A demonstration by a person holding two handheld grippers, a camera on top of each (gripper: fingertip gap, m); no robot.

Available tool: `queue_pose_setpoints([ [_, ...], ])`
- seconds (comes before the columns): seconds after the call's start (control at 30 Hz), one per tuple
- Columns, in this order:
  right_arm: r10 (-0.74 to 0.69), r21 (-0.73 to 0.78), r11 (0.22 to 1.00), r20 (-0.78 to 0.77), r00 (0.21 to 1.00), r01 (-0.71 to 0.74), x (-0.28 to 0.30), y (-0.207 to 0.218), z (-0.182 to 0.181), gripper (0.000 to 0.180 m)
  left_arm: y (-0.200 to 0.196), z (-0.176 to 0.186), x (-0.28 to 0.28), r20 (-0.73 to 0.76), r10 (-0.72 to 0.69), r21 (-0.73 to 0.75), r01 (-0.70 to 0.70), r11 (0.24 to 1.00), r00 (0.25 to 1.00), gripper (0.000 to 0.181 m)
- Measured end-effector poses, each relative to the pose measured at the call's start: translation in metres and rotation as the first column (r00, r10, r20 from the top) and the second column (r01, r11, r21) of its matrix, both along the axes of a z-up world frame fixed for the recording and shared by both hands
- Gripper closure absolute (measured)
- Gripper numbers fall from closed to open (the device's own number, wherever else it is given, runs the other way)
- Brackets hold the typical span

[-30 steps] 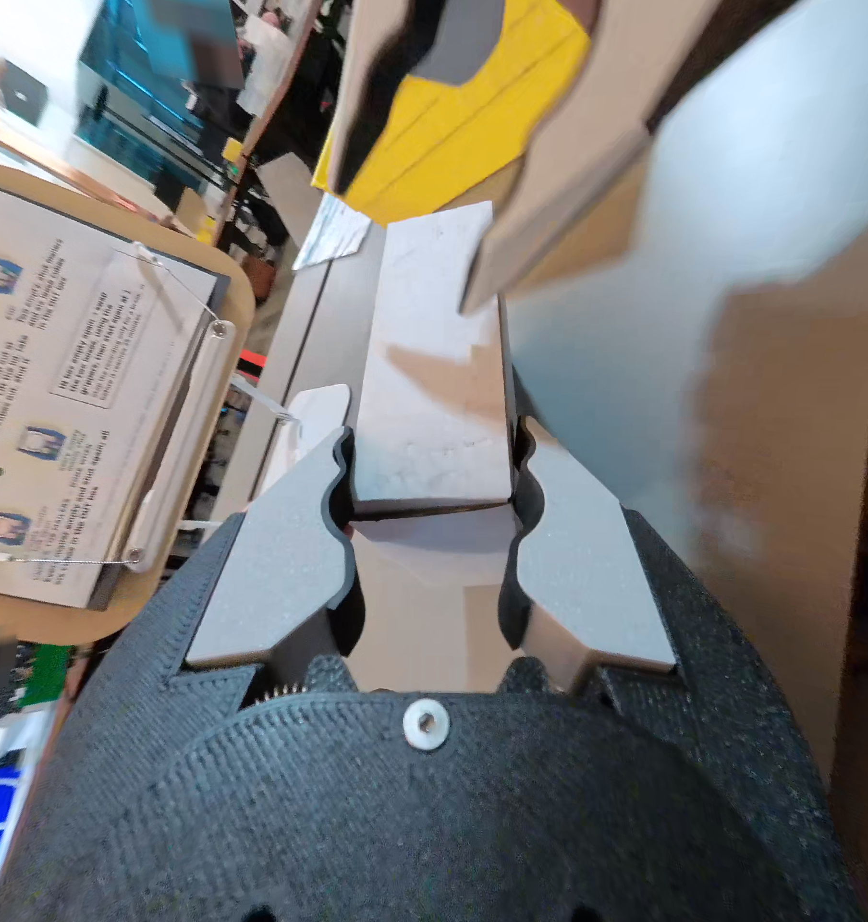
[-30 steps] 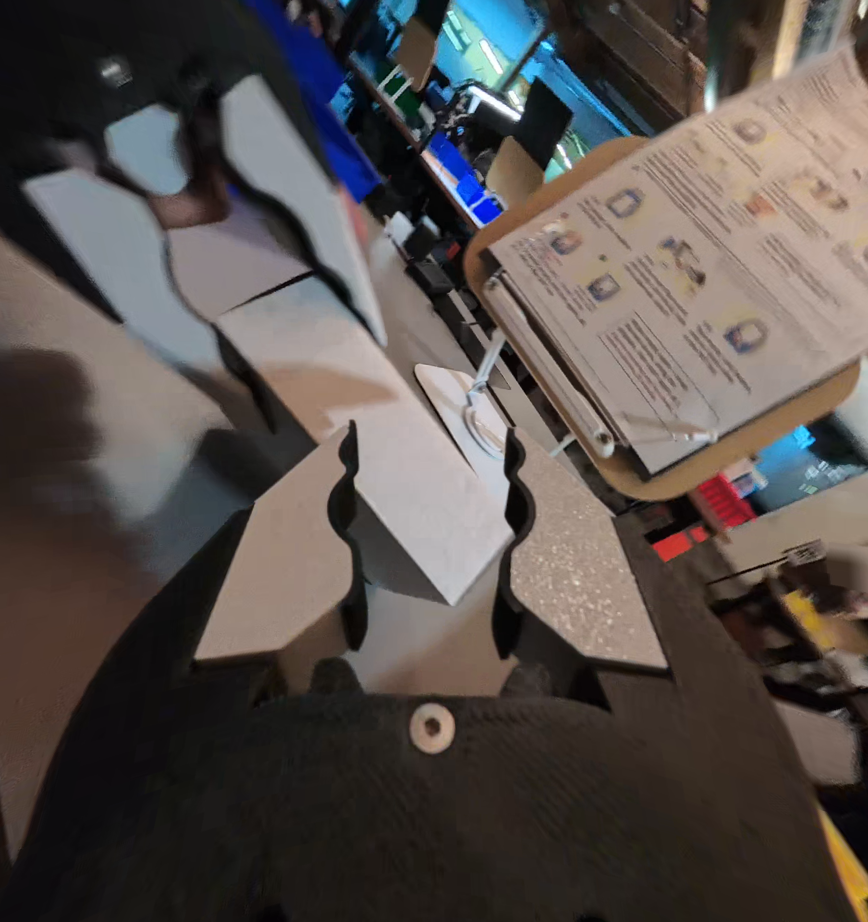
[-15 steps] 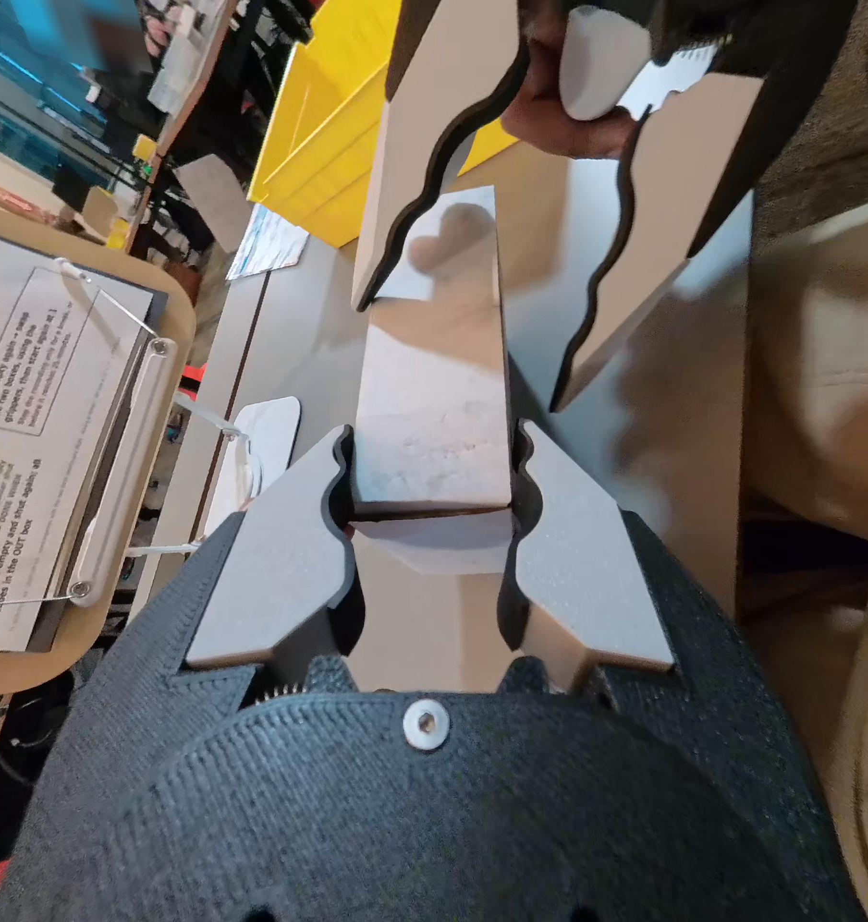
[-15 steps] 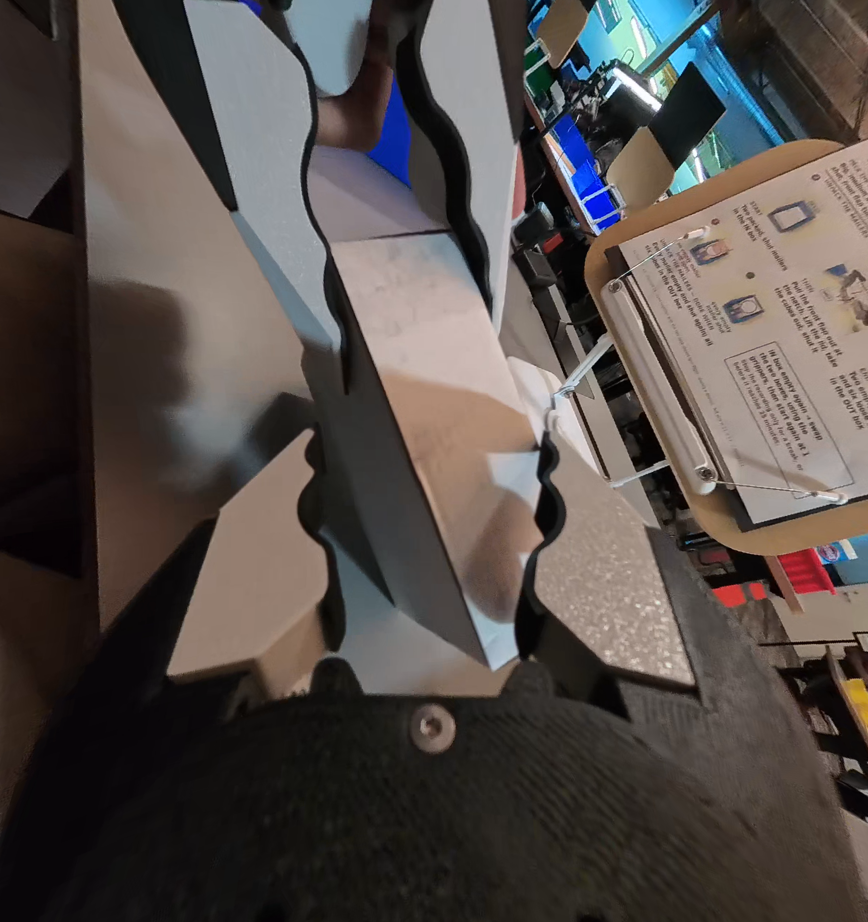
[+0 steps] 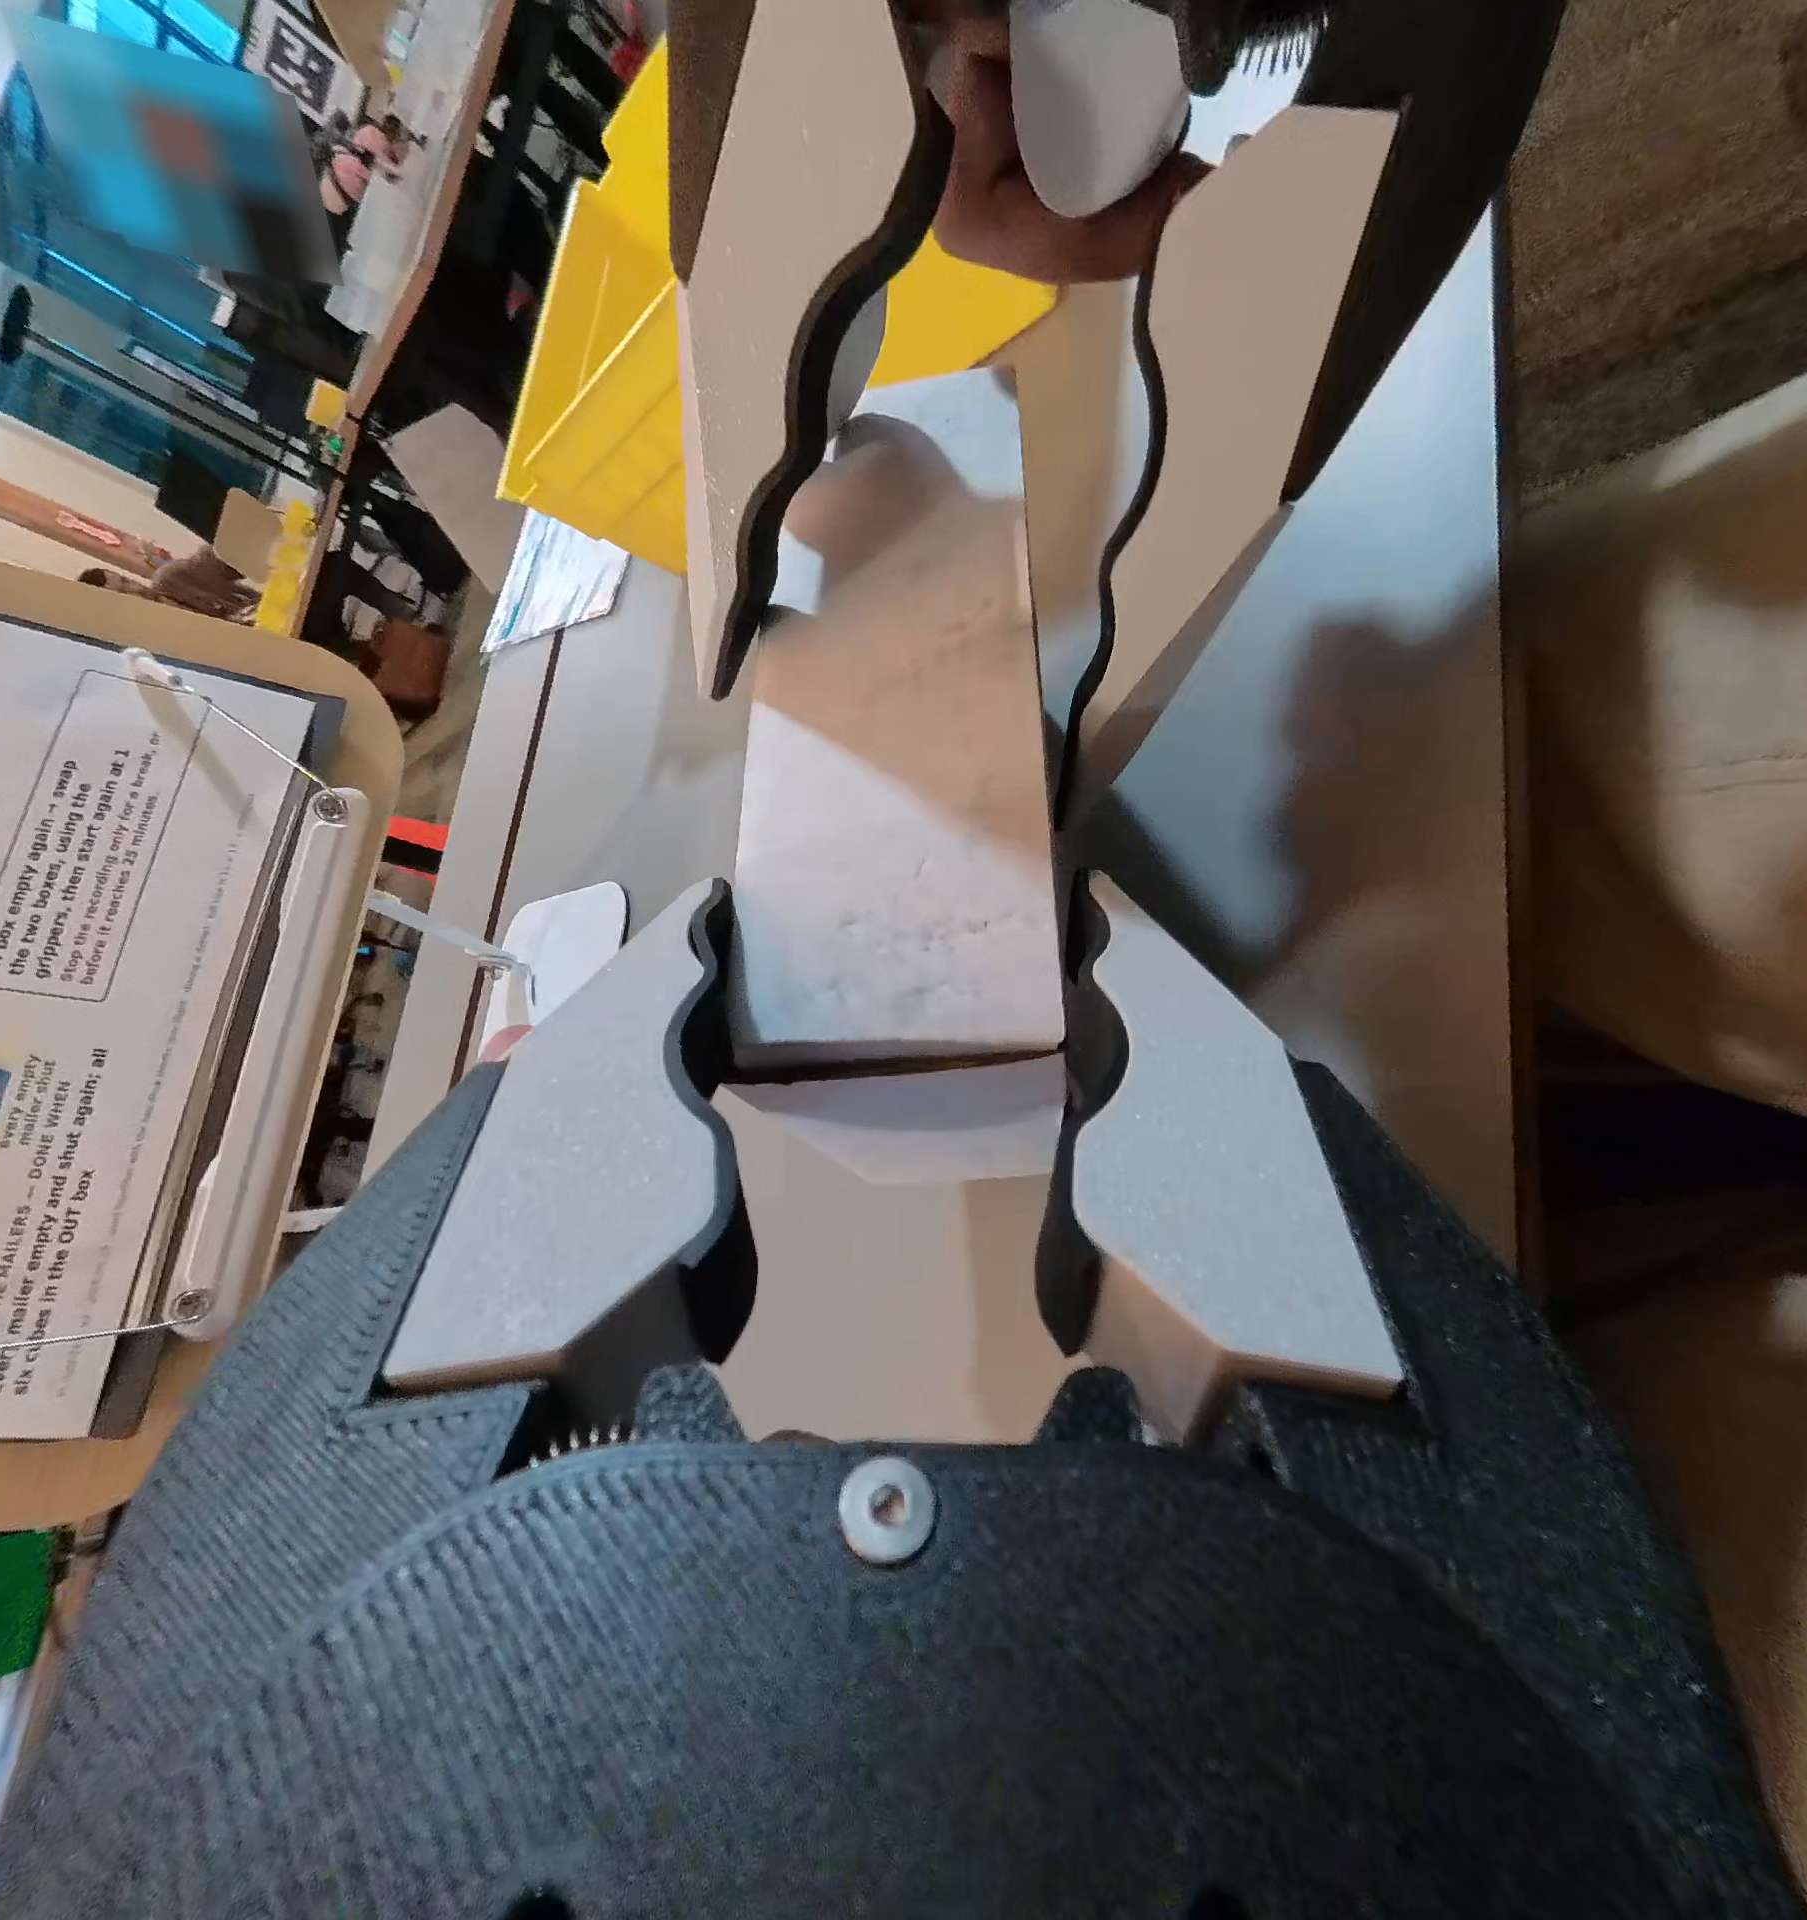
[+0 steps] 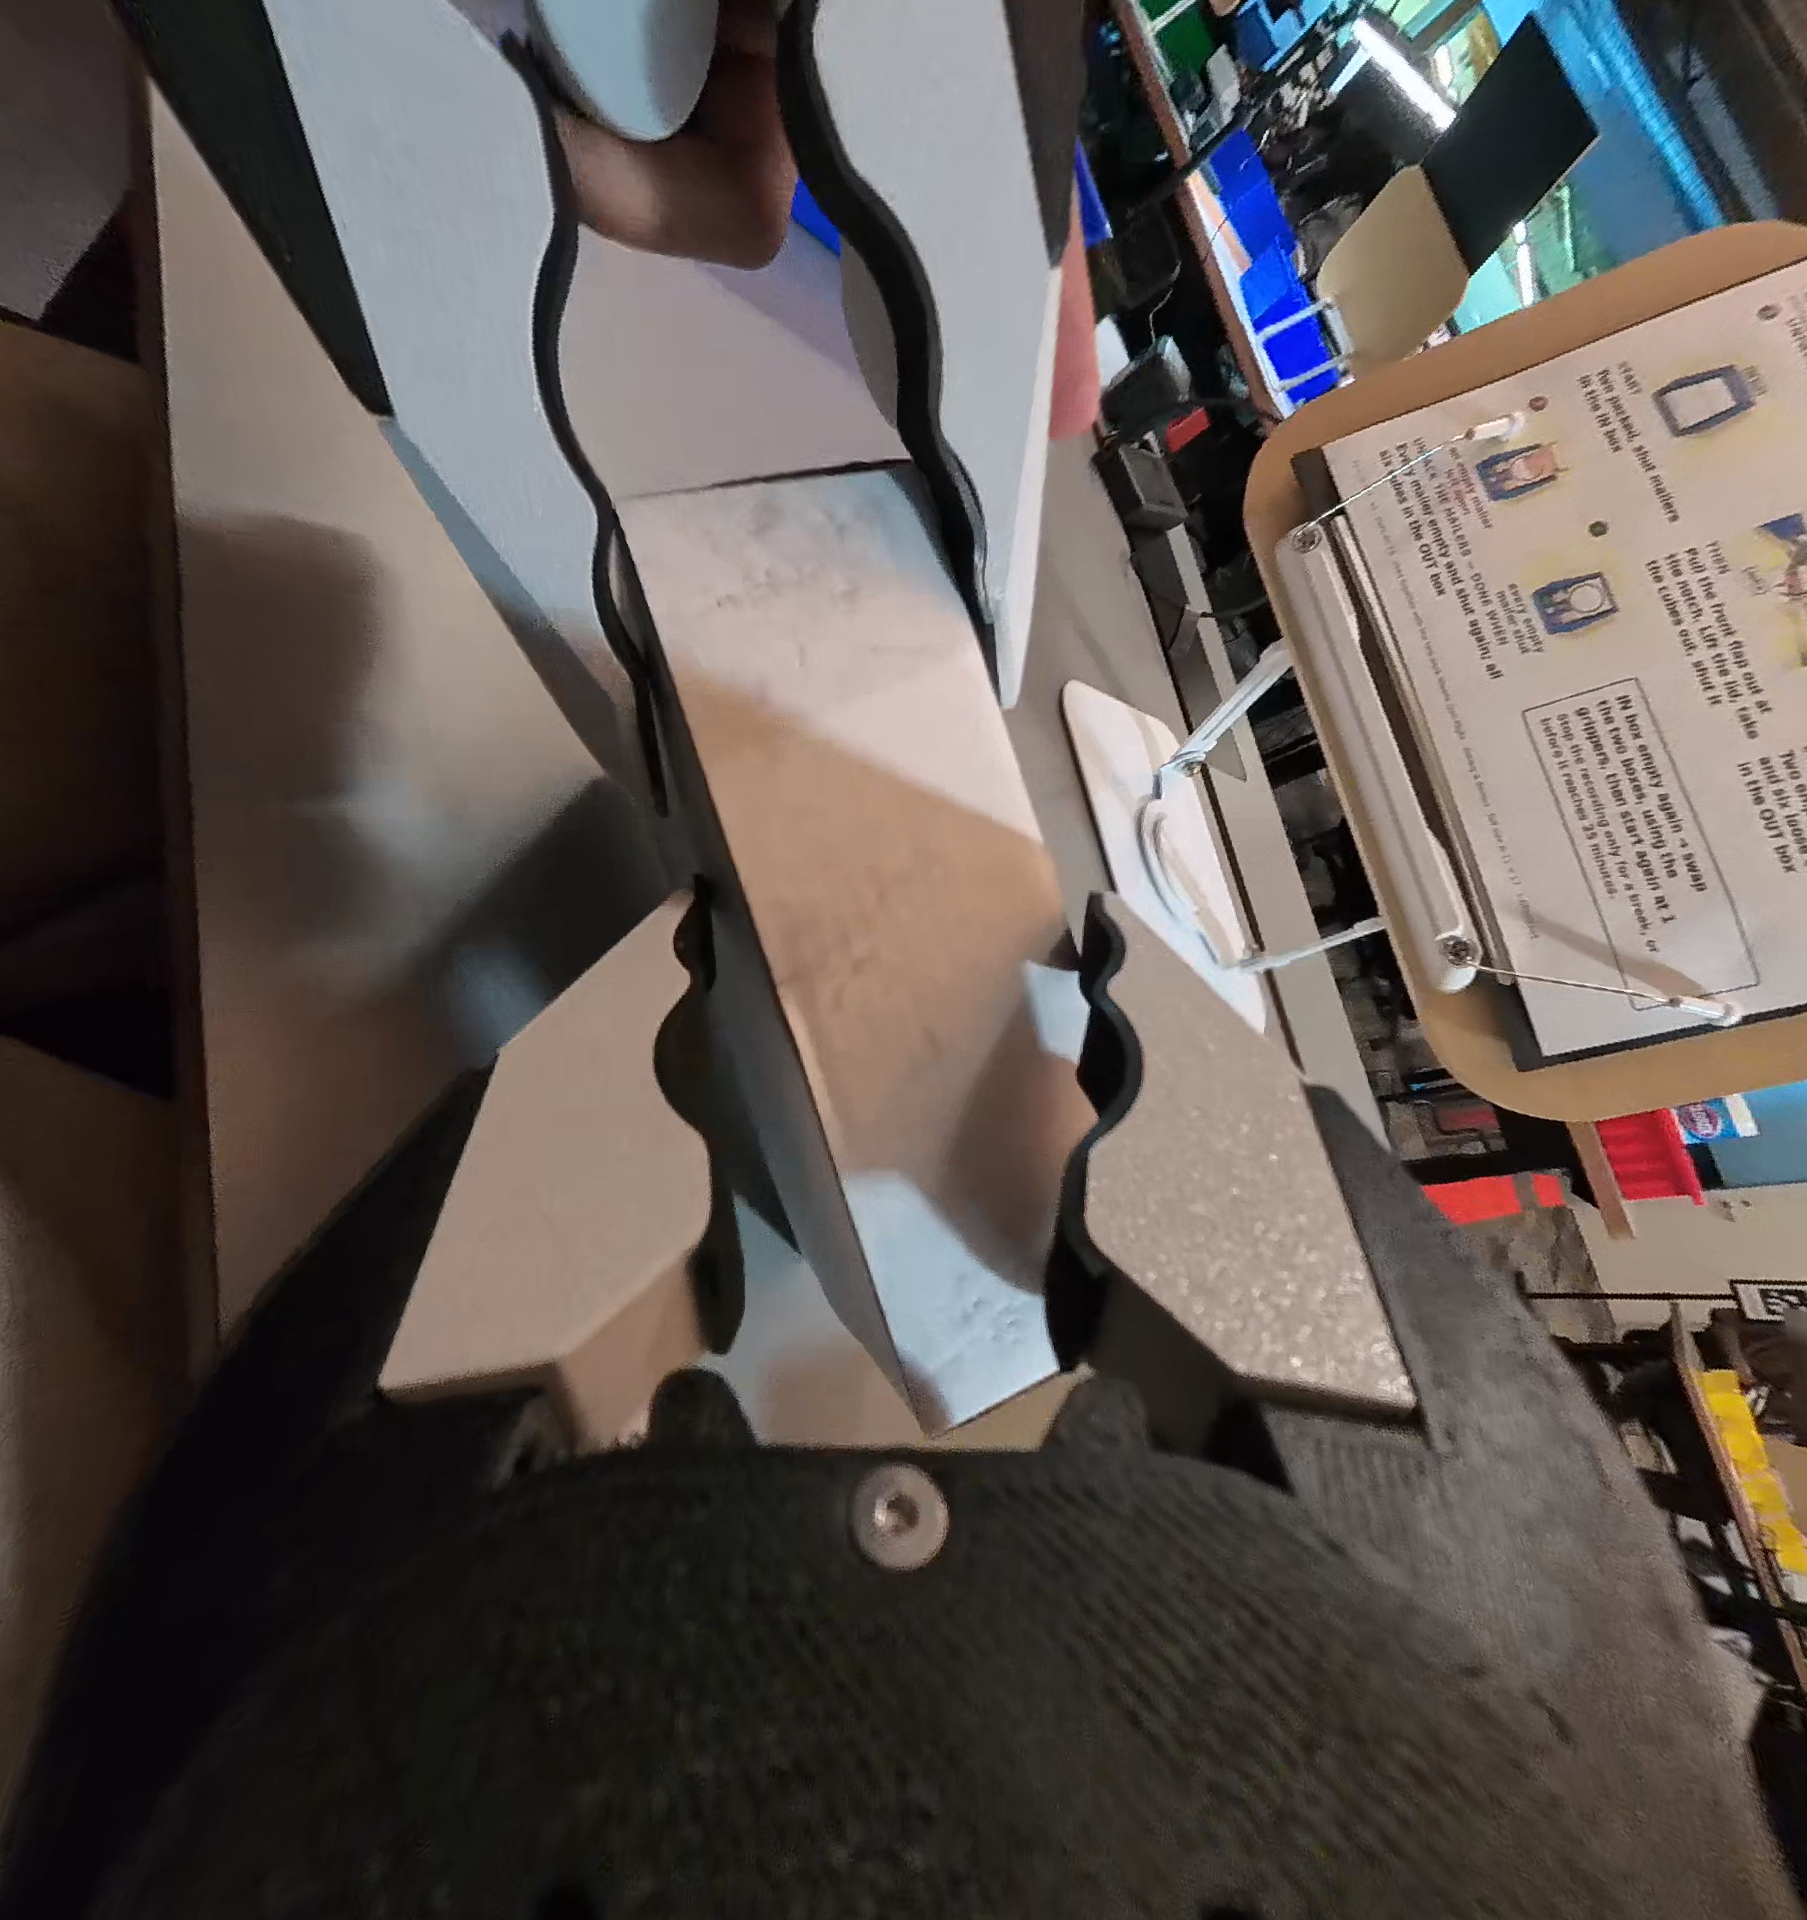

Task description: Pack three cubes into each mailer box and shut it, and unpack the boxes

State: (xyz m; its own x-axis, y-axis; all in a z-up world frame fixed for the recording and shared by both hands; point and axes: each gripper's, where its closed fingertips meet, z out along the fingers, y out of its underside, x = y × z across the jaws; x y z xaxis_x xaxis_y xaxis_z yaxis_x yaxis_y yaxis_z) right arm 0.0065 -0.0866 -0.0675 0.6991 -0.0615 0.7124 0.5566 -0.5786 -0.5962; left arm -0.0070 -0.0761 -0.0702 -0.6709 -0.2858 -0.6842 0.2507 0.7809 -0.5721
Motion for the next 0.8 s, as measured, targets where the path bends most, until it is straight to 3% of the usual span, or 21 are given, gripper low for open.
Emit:
queue_pose_setpoints([
  [0.07, -0.005, -0.016, 1.000, 0.017, 1.000, 0.005, 0.002, -0.002, -0.001, 0.109, -0.002, -0.003, 0.001, 0.001, 0.002, -0.035, -0.002, 0.999, 1.000, 0.113],
  [0.17, -0.008, -0.019, 1.000, 0.025, 1.000, 0.008, 0.003, -0.003, -0.001, 0.110, 0.002, -0.006, 0.008, 0.037, 0.040, -0.071, -0.038, 0.997, 0.998, 0.079],
  [0.27, -0.008, 0.007, 1.000, 0.004, 1.000, 0.008, 0.005, -0.006, 0.002, 0.110, 0.013, -0.011, 0.016, 0.047, 0.085, -0.136, -0.078, 0.988, 0.995, 0.065],
  [0.47, 0.055, 0.074, 0.996, -0.037, 0.998, -0.053, -0.002, -0.005, 0.008, 0.111, 0.002, -0.015, 0.014, -0.096, 0.044, -0.349, -0.075, 0.934, 0.994, 0.078],
  [0.6, 0.086, 0.077, 0.994, -0.036, 0.996, -0.083, -0.008, -0.002, 0.008, 0.110, 0.000, -0.017, 0.018, -0.055, 0.064, -0.333, -0.079, 0.940, 0.996, 0.100],
  [0.8, 0.072, 0.127, 0.990, -0.063, 0.995, -0.063, -0.005, -0.001, 0.010, 0.111, 0.006, -0.026, 0.022, -0.163, 0.073, -0.349, -0.127, 0.929, 0.984, 0.101],
])
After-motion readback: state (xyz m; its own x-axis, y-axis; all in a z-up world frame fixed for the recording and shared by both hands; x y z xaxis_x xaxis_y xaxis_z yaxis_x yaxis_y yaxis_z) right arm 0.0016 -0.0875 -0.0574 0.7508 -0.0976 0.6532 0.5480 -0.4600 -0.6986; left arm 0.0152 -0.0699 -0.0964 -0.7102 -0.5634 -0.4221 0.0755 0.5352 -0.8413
